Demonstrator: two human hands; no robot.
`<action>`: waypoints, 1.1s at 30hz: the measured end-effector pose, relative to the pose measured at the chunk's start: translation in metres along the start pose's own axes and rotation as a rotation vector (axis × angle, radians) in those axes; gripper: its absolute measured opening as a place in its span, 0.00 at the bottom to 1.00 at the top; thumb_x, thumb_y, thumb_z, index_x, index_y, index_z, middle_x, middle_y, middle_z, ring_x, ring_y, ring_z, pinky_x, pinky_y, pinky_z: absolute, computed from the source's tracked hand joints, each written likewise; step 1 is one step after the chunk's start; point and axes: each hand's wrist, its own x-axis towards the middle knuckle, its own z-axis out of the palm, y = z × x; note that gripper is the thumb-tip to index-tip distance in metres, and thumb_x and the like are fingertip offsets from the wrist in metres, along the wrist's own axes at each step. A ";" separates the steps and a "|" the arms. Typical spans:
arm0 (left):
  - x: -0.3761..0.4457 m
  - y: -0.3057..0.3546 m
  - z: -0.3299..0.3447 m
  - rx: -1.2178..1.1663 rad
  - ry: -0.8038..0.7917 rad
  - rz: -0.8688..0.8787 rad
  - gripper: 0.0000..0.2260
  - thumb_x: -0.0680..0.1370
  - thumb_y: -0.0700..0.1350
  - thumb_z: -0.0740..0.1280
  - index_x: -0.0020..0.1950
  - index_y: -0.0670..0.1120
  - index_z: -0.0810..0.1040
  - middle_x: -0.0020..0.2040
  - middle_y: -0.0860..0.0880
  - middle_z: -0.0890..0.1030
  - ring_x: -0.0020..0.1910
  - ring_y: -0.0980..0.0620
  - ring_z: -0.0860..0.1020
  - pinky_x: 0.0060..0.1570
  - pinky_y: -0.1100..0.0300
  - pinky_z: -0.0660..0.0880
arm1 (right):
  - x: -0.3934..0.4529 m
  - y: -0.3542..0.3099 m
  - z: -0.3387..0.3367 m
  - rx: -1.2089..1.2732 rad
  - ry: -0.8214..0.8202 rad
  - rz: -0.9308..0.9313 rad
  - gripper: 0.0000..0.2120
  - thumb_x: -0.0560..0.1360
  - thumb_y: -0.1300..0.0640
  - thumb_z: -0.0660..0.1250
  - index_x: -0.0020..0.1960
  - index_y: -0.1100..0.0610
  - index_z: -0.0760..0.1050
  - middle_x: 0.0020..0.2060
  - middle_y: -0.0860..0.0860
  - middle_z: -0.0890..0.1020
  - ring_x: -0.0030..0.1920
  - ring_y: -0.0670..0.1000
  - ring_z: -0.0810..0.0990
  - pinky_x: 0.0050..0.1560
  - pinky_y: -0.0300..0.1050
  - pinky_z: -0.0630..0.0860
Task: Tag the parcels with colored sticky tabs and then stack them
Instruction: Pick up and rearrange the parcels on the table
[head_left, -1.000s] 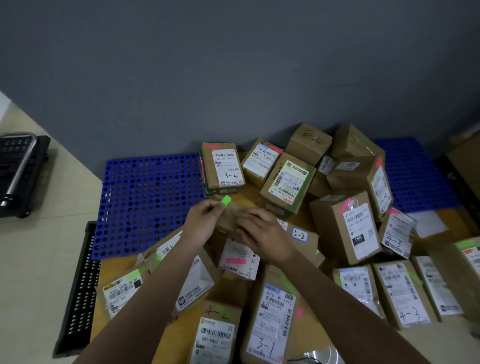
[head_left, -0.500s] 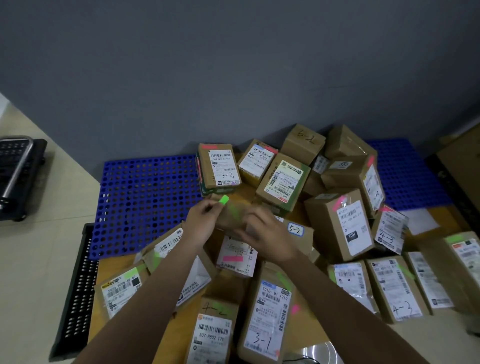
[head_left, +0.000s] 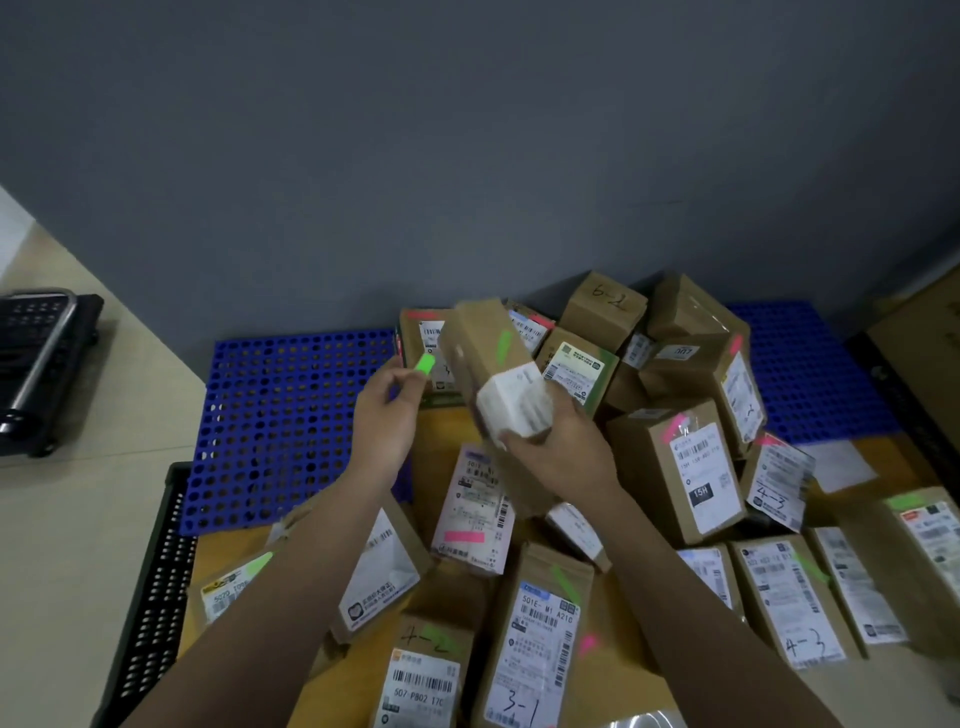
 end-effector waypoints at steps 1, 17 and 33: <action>0.003 0.002 0.000 -0.005 0.001 0.002 0.07 0.80 0.46 0.63 0.42 0.54 0.76 0.72 0.50 0.68 0.70 0.51 0.67 0.68 0.58 0.63 | 0.011 -0.009 0.005 0.038 0.015 0.042 0.39 0.72 0.40 0.69 0.75 0.53 0.56 0.65 0.53 0.72 0.63 0.56 0.73 0.57 0.51 0.74; -0.005 0.001 0.010 0.058 -0.168 0.004 0.05 0.77 0.43 0.68 0.51 0.47 0.82 0.45 0.56 0.80 0.44 0.64 0.76 0.42 0.74 0.72 | 0.010 -0.016 0.023 0.405 0.109 -0.130 0.17 0.79 0.49 0.62 0.66 0.54 0.72 0.56 0.46 0.75 0.57 0.47 0.75 0.60 0.51 0.74; -0.075 -0.028 0.087 0.704 -0.788 0.340 0.13 0.79 0.48 0.64 0.63 0.47 0.77 0.59 0.50 0.77 0.55 0.55 0.75 0.50 0.67 0.71 | -0.130 0.136 0.016 0.210 0.096 0.554 0.13 0.76 0.60 0.67 0.60 0.55 0.79 0.51 0.55 0.83 0.51 0.52 0.79 0.43 0.38 0.67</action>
